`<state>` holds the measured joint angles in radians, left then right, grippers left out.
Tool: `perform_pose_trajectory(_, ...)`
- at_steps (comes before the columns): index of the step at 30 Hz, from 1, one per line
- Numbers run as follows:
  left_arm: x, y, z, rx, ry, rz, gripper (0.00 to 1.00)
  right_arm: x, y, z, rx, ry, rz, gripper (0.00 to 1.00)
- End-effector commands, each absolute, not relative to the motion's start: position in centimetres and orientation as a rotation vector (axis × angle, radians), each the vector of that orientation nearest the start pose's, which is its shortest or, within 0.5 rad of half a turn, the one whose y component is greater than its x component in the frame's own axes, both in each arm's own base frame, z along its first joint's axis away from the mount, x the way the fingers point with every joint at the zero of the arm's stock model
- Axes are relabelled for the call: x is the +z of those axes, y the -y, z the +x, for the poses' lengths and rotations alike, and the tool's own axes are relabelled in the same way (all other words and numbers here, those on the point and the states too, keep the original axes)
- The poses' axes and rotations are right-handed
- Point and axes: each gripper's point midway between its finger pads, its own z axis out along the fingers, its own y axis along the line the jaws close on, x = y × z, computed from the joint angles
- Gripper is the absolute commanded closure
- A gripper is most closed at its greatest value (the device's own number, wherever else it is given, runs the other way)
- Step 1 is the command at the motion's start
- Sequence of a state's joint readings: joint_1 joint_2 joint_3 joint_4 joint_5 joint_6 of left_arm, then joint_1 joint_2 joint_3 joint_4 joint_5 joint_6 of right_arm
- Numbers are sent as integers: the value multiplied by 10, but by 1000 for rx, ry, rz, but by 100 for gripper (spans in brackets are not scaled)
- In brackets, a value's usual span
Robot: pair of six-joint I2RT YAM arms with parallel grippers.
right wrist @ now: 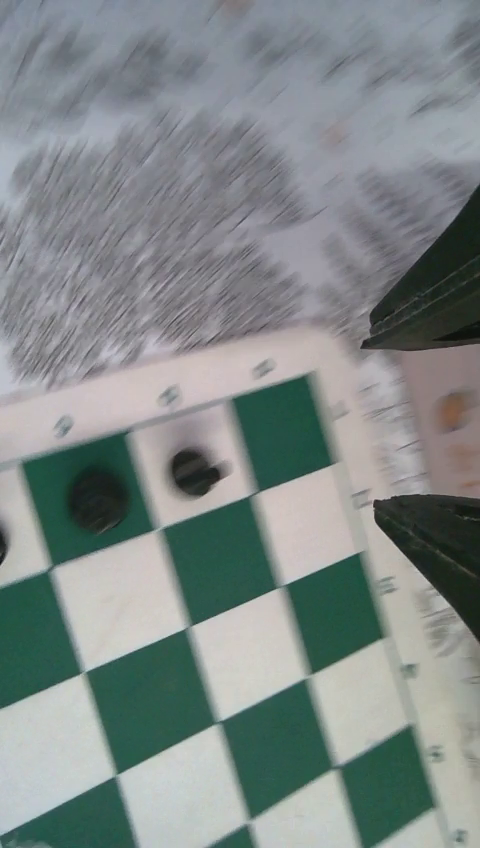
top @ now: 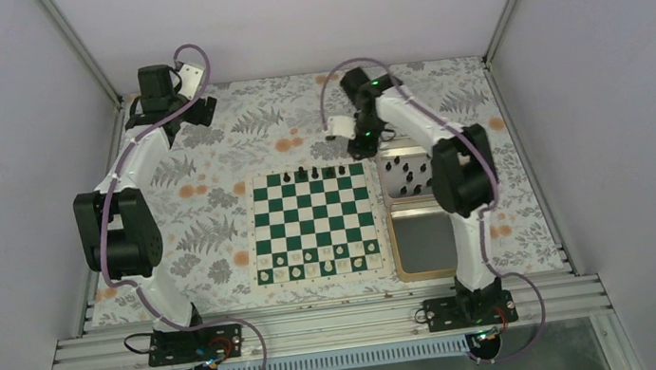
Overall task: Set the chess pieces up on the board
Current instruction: Place the chess piece on the chessboard, then pick up the chess piece from the storage box.
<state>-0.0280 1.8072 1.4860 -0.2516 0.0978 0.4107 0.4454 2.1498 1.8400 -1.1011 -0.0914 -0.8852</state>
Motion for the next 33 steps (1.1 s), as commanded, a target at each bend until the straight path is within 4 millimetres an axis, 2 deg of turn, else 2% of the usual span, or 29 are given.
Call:
perform_pose_trajectory(1,240,30,539,136,-2014,522,0,129,-148,409,-17,-2378,-1645,60)
perform_pose_trajectory(2,239,31,539,135,-2013,523,0,135,-134,409,-44,-2394,-1603,60)
perform_pose_trajectory(5,239,32,540,129,-2012,523,0,132,-97,403,-65,-2475,-1524,59)
perform_pose_trajectory(8,242,31,540,128,-2009,521,0,122,-72,395,-54,-2539,-1458,59)
perform_pose_trajectory(10,244,31,539,130,-2005,519,0,111,-64,391,-44,-2566,-1425,59)
perform_pose_trajectory(16,244,32,539,126,-2007,518,0,83,-62,380,17,-2625,-1388,60)
perform_pose_trajectory(33,240,33,539,135,-2013,521,0,55,-65,365,111,-2690,-1378,58)
